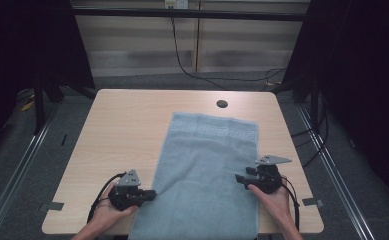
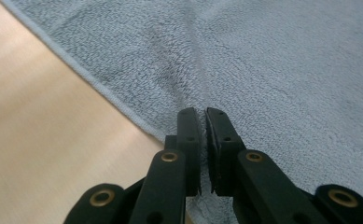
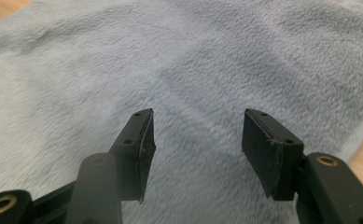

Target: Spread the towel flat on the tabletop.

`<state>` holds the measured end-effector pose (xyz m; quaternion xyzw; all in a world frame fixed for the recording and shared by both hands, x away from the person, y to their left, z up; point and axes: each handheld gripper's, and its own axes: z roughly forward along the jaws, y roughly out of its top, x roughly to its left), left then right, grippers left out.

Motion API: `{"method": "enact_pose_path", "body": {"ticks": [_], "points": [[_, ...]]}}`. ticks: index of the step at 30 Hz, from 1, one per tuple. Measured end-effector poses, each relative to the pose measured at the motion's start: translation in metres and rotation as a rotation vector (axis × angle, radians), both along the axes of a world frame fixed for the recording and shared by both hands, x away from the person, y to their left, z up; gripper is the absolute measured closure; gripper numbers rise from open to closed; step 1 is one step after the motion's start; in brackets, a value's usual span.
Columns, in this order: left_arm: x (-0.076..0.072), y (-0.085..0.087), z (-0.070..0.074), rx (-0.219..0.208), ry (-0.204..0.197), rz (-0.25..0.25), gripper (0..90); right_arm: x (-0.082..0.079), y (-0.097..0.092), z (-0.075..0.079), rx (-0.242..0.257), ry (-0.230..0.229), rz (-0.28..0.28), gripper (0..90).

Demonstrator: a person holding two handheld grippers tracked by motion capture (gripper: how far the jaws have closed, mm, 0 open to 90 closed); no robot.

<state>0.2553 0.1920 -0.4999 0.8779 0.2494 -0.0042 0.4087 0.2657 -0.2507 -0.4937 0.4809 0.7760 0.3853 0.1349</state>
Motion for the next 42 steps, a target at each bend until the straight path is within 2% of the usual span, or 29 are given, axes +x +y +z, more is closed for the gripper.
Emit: {"method": "enact_pose_path", "body": {"ticks": [1,3,5,6,7,8,10,11,12,14,16,17,18,19,20,21,22,23,25,26,27,28,30,31,32,34,37,40,42], "points": [[-0.006,0.004,0.002,-0.03,0.015,-0.012,84.2,0.004,0.005,0.0,0.002,-0.003,0.015,44.4],[-0.007,0.006,0.004,-0.051,0.015,-0.019,78.3,0.01,0.011,-0.002,-0.006,-0.007,0.033,44.4],[-0.005,0.007,0.01,-0.112,-0.002,-0.027,73.6,0.013,0.013,-0.003,-0.007,0.004,0.038,44.6],[-0.001,0.007,0.013,-0.137,-0.005,-0.027,65.0,0.019,0.02,-0.008,-0.023,0.028,0.07,45.2],[0.002,0.005,0.015,-0.146,-0.011,-0.016,65.0,0.019,0.02,-0.008,-0.023,0.028,0.07,45.2],[0.018,0.001,0.017,-0.15,-0.022,0.028,57.3,0.017,0.026,-0.008,-0.064,0.011,0.066,54.2],[0.037,-0.004,0.015,-0.128,-0.01,0.054,53.9,0.015,0.03,-0.008,-0.105,-0.018,0.075,65.7],[0.037,-0.004,0.015,-0.128,-0.01,0.054,51.2,0.015,0.03,-0.008,-0.084,-0.01,0.086,72.2],[0.057,-0.007,0.011,-0.134,0.038,0.055,51.8,0.016,0.03,-0.009,-0.063,-0.005,0.089,76.8],[0.064,-0.009,0.01,-0.133,0.035,0.075,51.6,0.016,0.03,-0.009,-0.054,-0.002,0.098,79.4],[0.076,-0.013,0.008,-0.124,0.021,0.097,52.4,0.017,0.03,-0.01,-0.036,-0.001,0.11,82.9],[0.08,-0.016,0.006,-0.116,-0.01,0.123,52.2,0.018,0.029,-0.01,-0.032,0.002,0.115,83.4],[0.09,-0.023,0.002,-0.084,-0.019,0.13,52.1,0.019,0.029,-0.011,-0.021,0.008,0.117,83.6],[0.09,-0.023,0.002,-0.084,-0.019,0.13,52.2,0.019,0.029,-0.011,-0.019,0.007,0.116,83.6],[0.093,-0.027,-0.002,-0.046,-0.064,0.157,53.4,0.019,0.029,-0.011,-0.023,0.006,0.119,83.6],[0.095,-0.032,-0.009,-0.044,-0.052,0.164,53.7,0.019,0.029,-0.011,-0.024,0.006,0.118,83.5],[0.095,-0.032,-0.009,-0.044,-0.052,0.164,55.8,0.019,0.029,-0.011,-0.023,0.007,0.118,83.5],[0.091,-0.035,-0.007,0.011,-0.098,0.169,63.6,0.019,0.029,-0.011,-0.02,0.009,0.117,83.4],[0.091,-0.033,-0.007,0.006,-0.091,0.162,75.4,0.02,0.029,-0.011,-0.018,0.01,0.117,83.2],[0.089,-0.029,-0.007,0.014,-0.101,0.157,75.4,0.019,0.029,-0.011,-0.011,0.014,0.112,82.7],[0.085,-0.021,-0.008,-0.001,-0.084,0.145,80.9,0.02,0.028,-0.013,0.034,0.027,0.094,82.3],[0.085,-0.021,-0.008,-0.001,-0.084,0.145,82.7,0.02,0.028,-0.013,0.034,0.027,0.094,82.3],[0.078,-0.014,-0.008,-0.011,-0.068,0.152,83.4,0.017,0.032,-0.012,0.024,0.025,0.125,82.1],[0.068,-0.008,-0.007,-0.01,-0.065,0.137,83.5,0.016,0.034,-0.012,0.026,0.028,0.139,82.2],[0.068,-0.008,-0.007,-0.01,-0.065,0.137,83.5,0.015,0.035,-0.012,0.031,0.035,0.153,82.3],[0.053,0.002,-0.008,-0.03,-0.051,0.12,83.4,0.013,0.037,-0.011,0.038,0.051,0.187,82.5],[0.046,0.007,-0.008,-0.03,-0.049,0.107,83.4,0.009,0.039,-0.011,0.054,0.072,0.204,82.6],[0.038,0.01,-0.008,-0.045,-0.027,0.123,83.3,-0.004,0.046,-0.008,0.002,0.053,0.223,82.7],[0.037,0.01,-0.008,-0.04,-0.028,0.123,83.1,-0.012,0.046,-0.008,-0.004,0.043,0.23,82.8]]}}
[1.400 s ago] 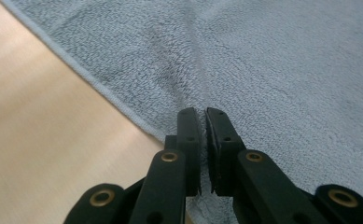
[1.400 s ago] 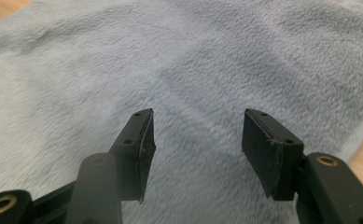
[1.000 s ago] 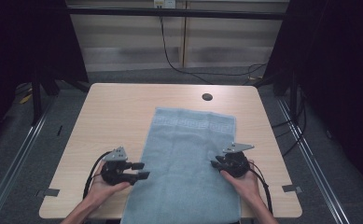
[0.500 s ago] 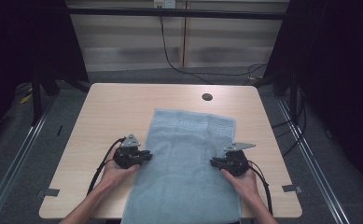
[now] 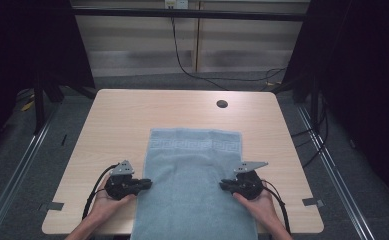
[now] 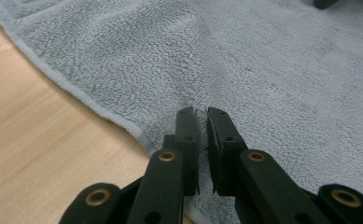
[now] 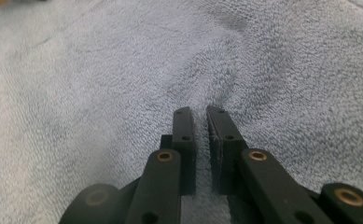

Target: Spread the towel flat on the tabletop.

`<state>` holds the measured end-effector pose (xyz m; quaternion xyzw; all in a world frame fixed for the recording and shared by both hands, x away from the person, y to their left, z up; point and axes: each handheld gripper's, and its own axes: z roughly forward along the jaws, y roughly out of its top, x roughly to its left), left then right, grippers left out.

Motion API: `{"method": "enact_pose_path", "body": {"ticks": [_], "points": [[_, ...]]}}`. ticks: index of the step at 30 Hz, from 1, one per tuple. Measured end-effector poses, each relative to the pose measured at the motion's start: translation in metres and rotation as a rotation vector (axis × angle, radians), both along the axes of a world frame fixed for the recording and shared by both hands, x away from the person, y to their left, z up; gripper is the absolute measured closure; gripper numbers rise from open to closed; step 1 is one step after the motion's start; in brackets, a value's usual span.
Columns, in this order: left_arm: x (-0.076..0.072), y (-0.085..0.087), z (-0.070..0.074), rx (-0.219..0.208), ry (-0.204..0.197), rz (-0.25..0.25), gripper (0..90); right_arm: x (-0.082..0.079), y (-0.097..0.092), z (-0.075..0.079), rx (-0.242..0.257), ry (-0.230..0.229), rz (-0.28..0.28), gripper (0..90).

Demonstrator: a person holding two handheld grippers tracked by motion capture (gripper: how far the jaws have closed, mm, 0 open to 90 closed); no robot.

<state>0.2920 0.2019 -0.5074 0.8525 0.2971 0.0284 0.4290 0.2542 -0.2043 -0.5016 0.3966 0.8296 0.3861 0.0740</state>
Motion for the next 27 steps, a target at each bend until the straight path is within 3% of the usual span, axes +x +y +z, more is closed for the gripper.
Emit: {"method": "enact_pose_path", "body": {"ticks": [2,5,6,7,12,13,17,20,21,22,23,24,27], "points": [[-0.005,-0.001,0.001,0.006,0.006,-0.001,83.2,-0.004,0.0,0.0,0.001,0.001,-0.003,83.0],[-0.014,0.0,0.002,0.009,0.012,-0.011,83.3,-0.015,0.003,0.002,-0.039,-0.028,-0.001,83.0],[-0.019,0.003,0.001,-0.009,0.041,-0.015,83.4,-0.022,0.004,0.002,-0.024,-0.01,0.007,83.1],[-0.022,0.004,0.002,-0.01,0.046,-0.024,83.3,-0.025,0.003,0.001,-0.023,-0.018,0.015,83.1],[-0.043,0.007,0.004,0.017,0.019,-0.043,83.3,-0.045,0.004,0.003,-0.006,0.012,0.067,82.9],[-0.053,0.009,0.004,0.014,0.035,-0.062,83.2,-0.05,0.005,0.003,-0.016,0.008,0.087,82.8],[-0.067,0.012,0.006,0.021,0.046,-0.079,82.2,-0.06,0.006,0.005,-0.015,0.029,0.114,80.2],[-0.067,0.01,0.007,0.023,0.04,-0.089,77.1,-0.063,0.008,0.006,-0.019,0.028,0.127,73.1],[-0.06,0.008,0.009,0.024,0.036,-0.08,73.5,-0.059,0.007,0.008,0.003,0.028,0.124,66.6],[-0.06,0.008,0.009,0.024,0.036,-0.08,69.8,-0.059,0.007,0.008,0.003,0.028,0.124,66.6],[-0.055,0.006,0.011,0.013,0.026,-0.066,67.5,-0.051,0.001,0.015,0.064,0.013,0.094,64.0],[-0.049,0.005,0.014,0.003,0.016,-0.052,65.8,-0.047,-0.002,0.02,0.081,-0.002,0.071,62.1],[-0.021,-0.001,0.023,-0.006,-0.004,-0.01,60.3,-0.031,-0.013,0.03,0.076,-0.039,0.022,58.0]]}}
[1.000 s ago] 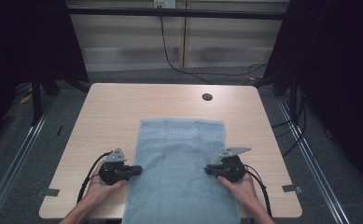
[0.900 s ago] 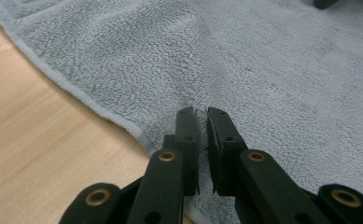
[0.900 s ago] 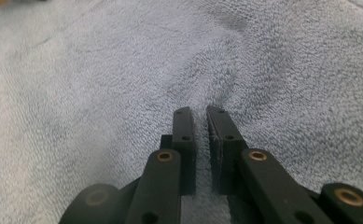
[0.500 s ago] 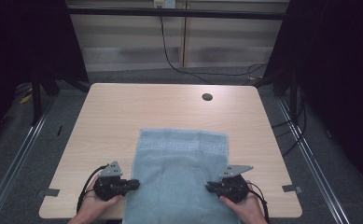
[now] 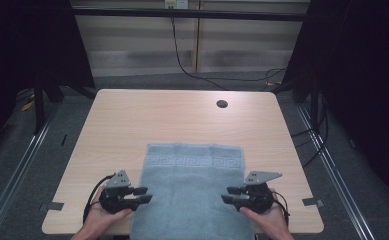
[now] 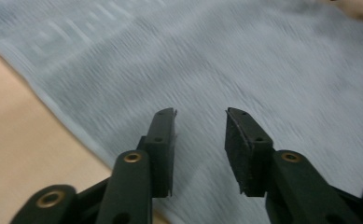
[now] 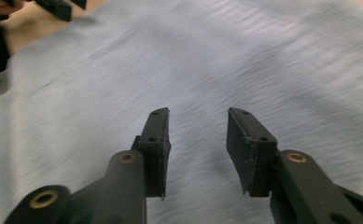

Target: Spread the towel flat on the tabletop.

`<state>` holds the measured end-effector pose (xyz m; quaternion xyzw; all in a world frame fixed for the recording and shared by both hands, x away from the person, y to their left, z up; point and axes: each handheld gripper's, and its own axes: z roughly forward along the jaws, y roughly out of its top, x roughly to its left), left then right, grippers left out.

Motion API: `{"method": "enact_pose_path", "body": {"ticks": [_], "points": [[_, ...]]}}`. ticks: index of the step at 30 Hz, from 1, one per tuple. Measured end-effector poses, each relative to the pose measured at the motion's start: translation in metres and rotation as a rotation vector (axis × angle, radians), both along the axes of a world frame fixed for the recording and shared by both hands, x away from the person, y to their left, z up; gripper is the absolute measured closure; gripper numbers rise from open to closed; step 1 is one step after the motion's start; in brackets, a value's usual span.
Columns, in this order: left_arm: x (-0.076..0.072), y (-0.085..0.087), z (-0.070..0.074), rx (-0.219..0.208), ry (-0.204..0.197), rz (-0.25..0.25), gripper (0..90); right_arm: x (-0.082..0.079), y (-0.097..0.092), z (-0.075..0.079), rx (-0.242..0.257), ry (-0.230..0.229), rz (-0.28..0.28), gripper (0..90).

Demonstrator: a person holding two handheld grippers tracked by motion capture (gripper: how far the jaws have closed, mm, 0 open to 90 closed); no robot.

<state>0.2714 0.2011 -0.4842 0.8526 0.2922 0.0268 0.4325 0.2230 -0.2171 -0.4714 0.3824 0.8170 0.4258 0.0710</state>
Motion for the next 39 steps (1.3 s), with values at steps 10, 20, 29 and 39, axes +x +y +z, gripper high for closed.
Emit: {"method": "enact_pose_path", "body": {"ticks": [10,20,29,39], "points": [[0.047,-0.02,-0.017,0.047,0.033,0.064,49.5,0.087,-0.034,0.0,-0.011,-0.038,-0.169,47.2],[0.041,-0.016,-0.021,0.048,-0.037,0.041,53.9,0.142,-0.031,-0.031,-0.08,-0.017,-0.255,41.1],[0.043,-0.016,-0.02,0.043,-0.01,0.031,50.9,0.135,-0.03,-0.03,-0.137,-0.042,-0.251,41.4],[0.062,-0.011,-0.011,-0.02,0.07,0.062,41.5,0.131,-0.025,-0.036,-0.186,-0.052,-0.23,43.8]]}}
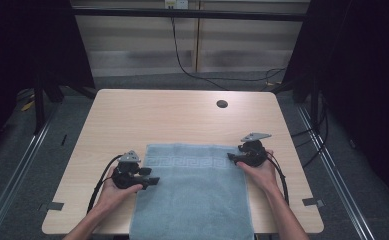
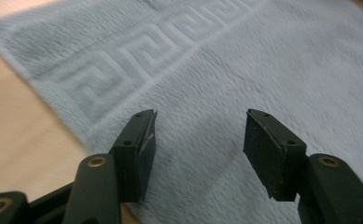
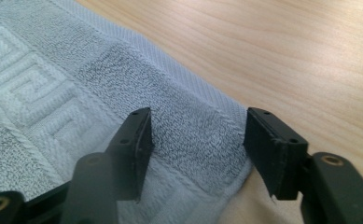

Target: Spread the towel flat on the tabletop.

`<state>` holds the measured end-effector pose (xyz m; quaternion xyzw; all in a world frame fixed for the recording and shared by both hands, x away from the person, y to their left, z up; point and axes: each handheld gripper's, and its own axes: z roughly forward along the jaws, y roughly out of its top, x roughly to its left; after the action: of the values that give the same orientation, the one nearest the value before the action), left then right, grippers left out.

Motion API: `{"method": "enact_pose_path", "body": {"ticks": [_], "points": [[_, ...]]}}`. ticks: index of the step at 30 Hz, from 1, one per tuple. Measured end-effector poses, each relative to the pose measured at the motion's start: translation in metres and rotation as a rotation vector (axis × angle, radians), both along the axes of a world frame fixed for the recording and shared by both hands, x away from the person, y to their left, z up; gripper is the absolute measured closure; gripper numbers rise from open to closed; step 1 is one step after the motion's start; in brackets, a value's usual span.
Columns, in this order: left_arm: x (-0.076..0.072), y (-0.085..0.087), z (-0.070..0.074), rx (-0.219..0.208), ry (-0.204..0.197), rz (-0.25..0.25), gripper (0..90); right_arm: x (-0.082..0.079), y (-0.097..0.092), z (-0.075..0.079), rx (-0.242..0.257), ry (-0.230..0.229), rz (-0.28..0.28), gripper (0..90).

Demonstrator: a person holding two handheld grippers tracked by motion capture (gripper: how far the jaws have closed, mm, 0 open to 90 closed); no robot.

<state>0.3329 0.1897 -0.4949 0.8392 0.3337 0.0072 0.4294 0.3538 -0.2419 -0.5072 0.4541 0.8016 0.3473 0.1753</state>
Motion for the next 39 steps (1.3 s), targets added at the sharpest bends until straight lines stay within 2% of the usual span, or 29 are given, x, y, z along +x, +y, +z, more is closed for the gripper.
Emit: {"method": "enact_pose_path", "body": {"ticks": [2,3,5,6,7,8,9,10,11,12,13,14,15,16,18,20,22,24,25,26,27,29,30,31,32,33,38,39], "points": [[0.005,0.003,0.003,-0.009,-0.011,0.019,40.5,-0.001,0.001,0.0,0.0,-0.002,0.006,48.6],[0.018,0.007,0.009,-0.016,-0.038,0.053,40.7,-0.001,0.002,0.001,0.004,0.0,0.015,51.8],[0.033,0.009,0.012,-0.039,-0.062,0.1,40.0,-0.003,0.003,0.001,0.008,0.004,0.023,57.5],[0.033,0.009,0.012,-0.039,-0.062,0.1,40.8,-0.003,0.003,0.001,0.013,0.002,0.028,59.9],[0.039,0.01,0.014,-0.038,-0.068,0.113,40.8,-0.003,0.003,0.001,0.013,0.002,0.028,59.9],[0.053,0.01,0.014,-0.056,-0.131,0.17,44.0,-0.004,0.004,0.002,0.01,0.003,0.04,68.8],[0.053,0.01,0.014,-0.056,-0.131,0.17,45.8,-0.004,0.004,0.002,0.01,0.003,0.04,68.8],[0.065,0.009,0.007,-0.074,-0.086,0.184,44.2,-0.004,0.005,0.001,0.022,-0.003,0.05,75.4],[0.067,0.008,0.004,-0.069,-0.084,0.188,44.7,-0.004,0.005,0.001,0.026,0.006,0.052,80.0],[0.07,0.005,-0.001,-0.039,-0.072,0.181,44.7,-0.005,0.005,0.001,0.032,0.005,0.056,80.8],[0.07,0.005,-0.001,-0.039,-0.072,0.181,44.1,-0.005,0.005,0.001,0.041,0.012,0.053,81.2],[0.071,0.004,-0.004,-0.005,-0.079,0.185,43.3,-0.005,0.005,0.001,0.041,0.012,0.053,81.2],[0.072,0.002,-0.01,-0.005,-0.061,0.175,43.0,-0.004,0.005,0.001,0.047,0.016,0.052,81.9],[0.074,0.0,-0.014,0.019,-0.059,0.182,41.6,-0.004,0.004,0.0,0.05,0.014,0.051,81.9],[0.075,-0.003,-0.015,0.006,-0.045,0.176,39.0,-0.004,0.003,0.0,0.074,0.017,0.043,82.1],[0.076,-0.004,-0.014,0.019,-0.043,0.171,38.0,-0.004,0.002,-0.001,0.077,0.018,0.044,82.1],[0.073,-0.009,-0.015,0.053,-0.086,0.162,37.6,-0.004,0.003,0.0,0.075,0.019,0.04,82.0],[0.072,-0.01,-0.015,0.055,-0.091,0.147,37.8,-0.004,0.003,0.0,0.076,0.02,0.04,82.0],[0.069,-0.014,-0.015,0.069,-0.106,0.1,44.9,-0.003,0.001,-0.001,0.088,0.016,0.041,81.9],[0.069,-0.014,-0.015,0.069,-0.106,0.1,47.2,-0.004,0.001,-0.001,0.092,0.019,0.037,81.8],[0.065,-0.019,-0.015,0.098,-0.141,0.067,52.3,-0.004,0.001,-0.001,0.096,0.02,0.032,81.6],[0.063,-0.021,-0.014,0.105,-0.147,0.065,61.1,-0.005,0.002,-0.002,0.099,0.017,0.021,81.5],[0.063,-0.021,-0.014,0.105,-0.142,0.058,67.4,-0.005,0.003,-0.002,0.097,0.018,0.022,81.5],[0.062,-0.021,-0.014,0.088,-0.122,0.052,67.4,-0.005,0.003,-0.002,0.097,0.018,0.022,81.5],[0.063,-0.02,-0.014,0.076,-0.116,0.048,76.9,-0.004,0.002,-0.001,0.103,0.022,0.021,81.6],[0.064,-0.015,-0.015,0.038,-0.074,0.05,80.2,-0.004,0.002,-0.002,0.113,0.025,0.02,81.7],[0.065,-0.004,-0.017,0.0,-0.034,0.072,84.2,-0.002,-0.001,-0.003,0.155,0.044,0.019,82.2],[0.064,-0.001,-0.016,-0.005,-0.027,0.068,84.5,-0.001,-0.002,-0.004,0.176,0.05,0.024,82.7]]}}
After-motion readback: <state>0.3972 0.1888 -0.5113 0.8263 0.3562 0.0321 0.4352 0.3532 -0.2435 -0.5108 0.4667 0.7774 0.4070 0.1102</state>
